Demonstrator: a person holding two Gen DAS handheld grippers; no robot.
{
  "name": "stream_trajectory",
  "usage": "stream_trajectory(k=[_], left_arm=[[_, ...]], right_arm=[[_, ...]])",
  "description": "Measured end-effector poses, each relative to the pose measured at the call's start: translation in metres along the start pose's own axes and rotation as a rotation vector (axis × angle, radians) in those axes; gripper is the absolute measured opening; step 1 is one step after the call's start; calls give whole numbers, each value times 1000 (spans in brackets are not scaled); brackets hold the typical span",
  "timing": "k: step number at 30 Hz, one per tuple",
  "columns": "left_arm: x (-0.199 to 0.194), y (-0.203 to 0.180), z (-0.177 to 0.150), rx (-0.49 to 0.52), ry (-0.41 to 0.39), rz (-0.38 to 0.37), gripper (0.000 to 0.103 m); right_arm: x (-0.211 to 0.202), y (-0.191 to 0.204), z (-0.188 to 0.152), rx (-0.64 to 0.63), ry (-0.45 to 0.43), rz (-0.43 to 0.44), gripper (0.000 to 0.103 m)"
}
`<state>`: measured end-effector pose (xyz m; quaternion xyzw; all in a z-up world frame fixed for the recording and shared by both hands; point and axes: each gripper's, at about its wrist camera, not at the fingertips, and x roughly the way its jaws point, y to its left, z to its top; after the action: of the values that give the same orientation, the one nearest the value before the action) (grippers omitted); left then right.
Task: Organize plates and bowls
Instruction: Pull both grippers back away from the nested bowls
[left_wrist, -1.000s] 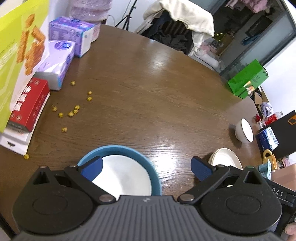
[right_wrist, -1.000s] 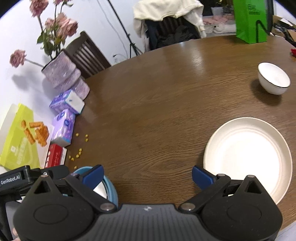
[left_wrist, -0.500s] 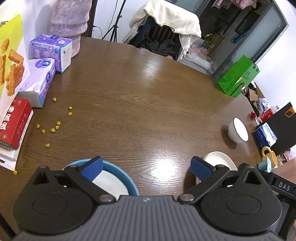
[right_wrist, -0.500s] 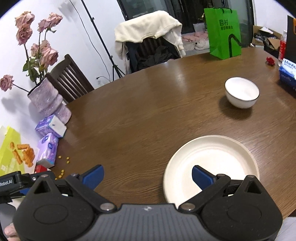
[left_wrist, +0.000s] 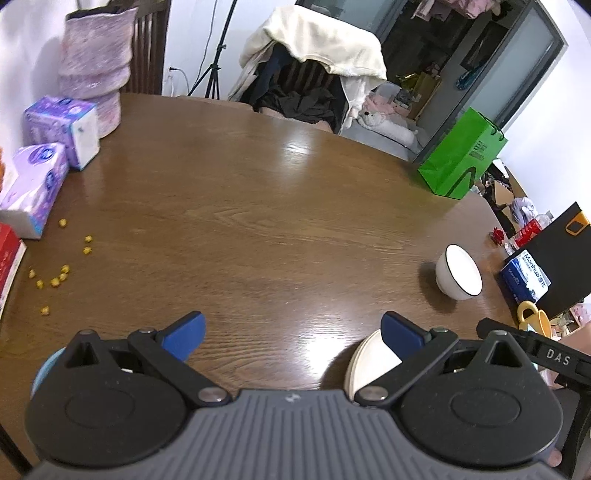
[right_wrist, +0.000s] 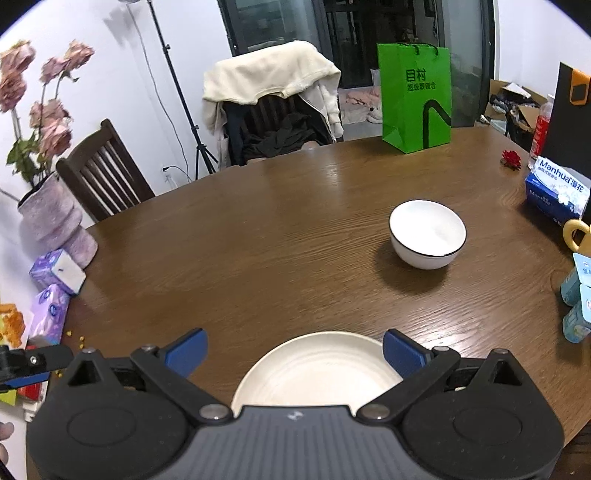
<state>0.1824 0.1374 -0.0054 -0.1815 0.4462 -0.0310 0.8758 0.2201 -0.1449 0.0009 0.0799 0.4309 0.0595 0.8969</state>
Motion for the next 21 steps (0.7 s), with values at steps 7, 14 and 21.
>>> stream_trajectory(k=[7, 14, 21], left_arm=[[15, -30, 3, 30, 4, 10, 103], [31, -61, 7, 63, 15, 14, 103], [48, -90, 8, 91, 24, 15, 103]], right_arm=[[14, -32, 11, 23, 23, -16, 101], [19, -66, 18, 67, -13, -33, 101], [17, -97, 26, 39, -121, -76, 101]])
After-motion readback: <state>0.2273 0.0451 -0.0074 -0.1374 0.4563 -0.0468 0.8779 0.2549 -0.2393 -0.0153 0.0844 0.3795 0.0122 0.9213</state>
